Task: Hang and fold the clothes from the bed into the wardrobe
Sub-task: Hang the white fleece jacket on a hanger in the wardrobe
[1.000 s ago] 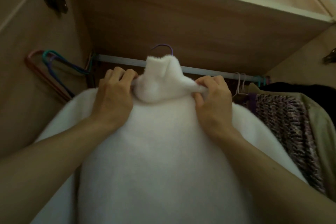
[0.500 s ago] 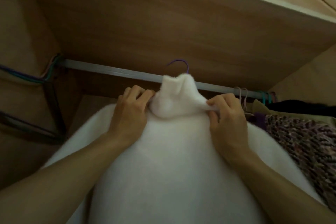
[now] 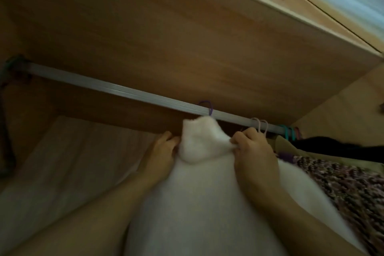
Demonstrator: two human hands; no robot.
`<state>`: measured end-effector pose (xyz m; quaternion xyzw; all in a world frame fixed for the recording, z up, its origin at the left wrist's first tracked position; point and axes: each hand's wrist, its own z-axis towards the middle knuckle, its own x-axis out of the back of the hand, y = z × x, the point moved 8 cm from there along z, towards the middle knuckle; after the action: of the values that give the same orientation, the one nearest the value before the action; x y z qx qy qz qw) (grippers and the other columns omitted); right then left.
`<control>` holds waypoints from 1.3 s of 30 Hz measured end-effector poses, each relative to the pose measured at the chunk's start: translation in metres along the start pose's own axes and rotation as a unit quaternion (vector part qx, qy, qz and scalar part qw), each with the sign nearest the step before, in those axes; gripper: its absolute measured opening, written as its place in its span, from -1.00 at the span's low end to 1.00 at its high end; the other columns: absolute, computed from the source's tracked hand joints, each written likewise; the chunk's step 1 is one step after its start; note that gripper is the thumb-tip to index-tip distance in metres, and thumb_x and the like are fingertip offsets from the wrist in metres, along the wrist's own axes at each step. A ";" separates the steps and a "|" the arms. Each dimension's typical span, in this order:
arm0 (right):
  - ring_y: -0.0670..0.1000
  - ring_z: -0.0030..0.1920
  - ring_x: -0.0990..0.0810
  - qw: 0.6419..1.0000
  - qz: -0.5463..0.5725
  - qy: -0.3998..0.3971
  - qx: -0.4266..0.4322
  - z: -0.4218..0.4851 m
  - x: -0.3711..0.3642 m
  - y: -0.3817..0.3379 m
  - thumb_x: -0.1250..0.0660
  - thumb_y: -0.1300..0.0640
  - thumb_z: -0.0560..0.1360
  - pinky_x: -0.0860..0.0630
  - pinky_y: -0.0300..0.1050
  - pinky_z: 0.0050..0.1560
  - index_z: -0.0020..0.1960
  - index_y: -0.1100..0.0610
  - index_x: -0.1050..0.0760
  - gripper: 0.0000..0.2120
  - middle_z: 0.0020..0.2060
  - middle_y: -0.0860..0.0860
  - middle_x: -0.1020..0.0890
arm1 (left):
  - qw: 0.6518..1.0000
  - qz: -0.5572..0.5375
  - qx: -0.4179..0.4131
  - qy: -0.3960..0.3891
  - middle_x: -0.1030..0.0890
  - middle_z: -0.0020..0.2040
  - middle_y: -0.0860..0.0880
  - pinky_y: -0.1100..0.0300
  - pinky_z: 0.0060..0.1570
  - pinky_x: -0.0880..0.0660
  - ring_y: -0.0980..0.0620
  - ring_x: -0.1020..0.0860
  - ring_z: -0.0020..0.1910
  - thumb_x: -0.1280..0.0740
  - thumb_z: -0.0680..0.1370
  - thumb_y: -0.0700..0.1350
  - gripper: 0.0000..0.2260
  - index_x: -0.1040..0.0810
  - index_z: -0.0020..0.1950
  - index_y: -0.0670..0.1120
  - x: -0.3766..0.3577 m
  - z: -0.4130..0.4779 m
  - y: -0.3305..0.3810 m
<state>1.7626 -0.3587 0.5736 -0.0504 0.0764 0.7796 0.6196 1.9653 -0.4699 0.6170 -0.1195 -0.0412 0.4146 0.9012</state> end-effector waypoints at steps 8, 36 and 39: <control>0.11 0.11 -0.42 0.992 -0.112 -0.034 0.042 -0.020 0.009 0.016 -0.28 0.09 0.57 -0.39 0.04 0.04 0.28 -0.01 -0.48 -0.71 0.12 0.06 -0.49 | 0.985 -0.159 0.061 -0.003 -0.46 0.43 -0.11 0.03 0.41 -0.32 -0.03 -0.42 0.40 -0.10 0.63 -0.04 -0.58 -0.40 0.47 -0.10 -0.052 -0.043 0.028; 0.33 0.47 0.49 0.832 -0.418 -0.339 0.131 -0.122 -0.029 0.064 0.16 -0.53 0.42 0.47 0.48 0.30 0.58 -0.16 0.26 -0.15 0.55 0.15 0.36 | 0.934 -0.101 0.282 -0.195 0.23 0.63 0.09 -0.35 0.42 0.27 -0.07 0.26 0.59 0.22 0.38 0.57 -0.27 0.32 0.49 0.38 -0.182 -0.172 0.072; 0.28 0.50 0.45 0.833 -0.395 -0.362 0.136 -0.160 -0.020 0.053 0.12 -0.56 0.38 0.45 0.46 0.33 0.58 -0.18 0.22 -0.11 0.57 0.09 0.31 | 0.921 -0.019 0.339 -0.190 0.20 0.64 -0.03 -0.42 0.40 0.26 -0.18 0.25 0.59 0.20 0.41 0.54 -0.23 0.23 0.56 0.29 -0.148 -0.221 0.047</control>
<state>1.7129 -0.4185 0.4223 0.2941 -0.0747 0.4126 0.8589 1.8726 -0.5922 0.3951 0.2755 -0.0710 0.4012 0.8707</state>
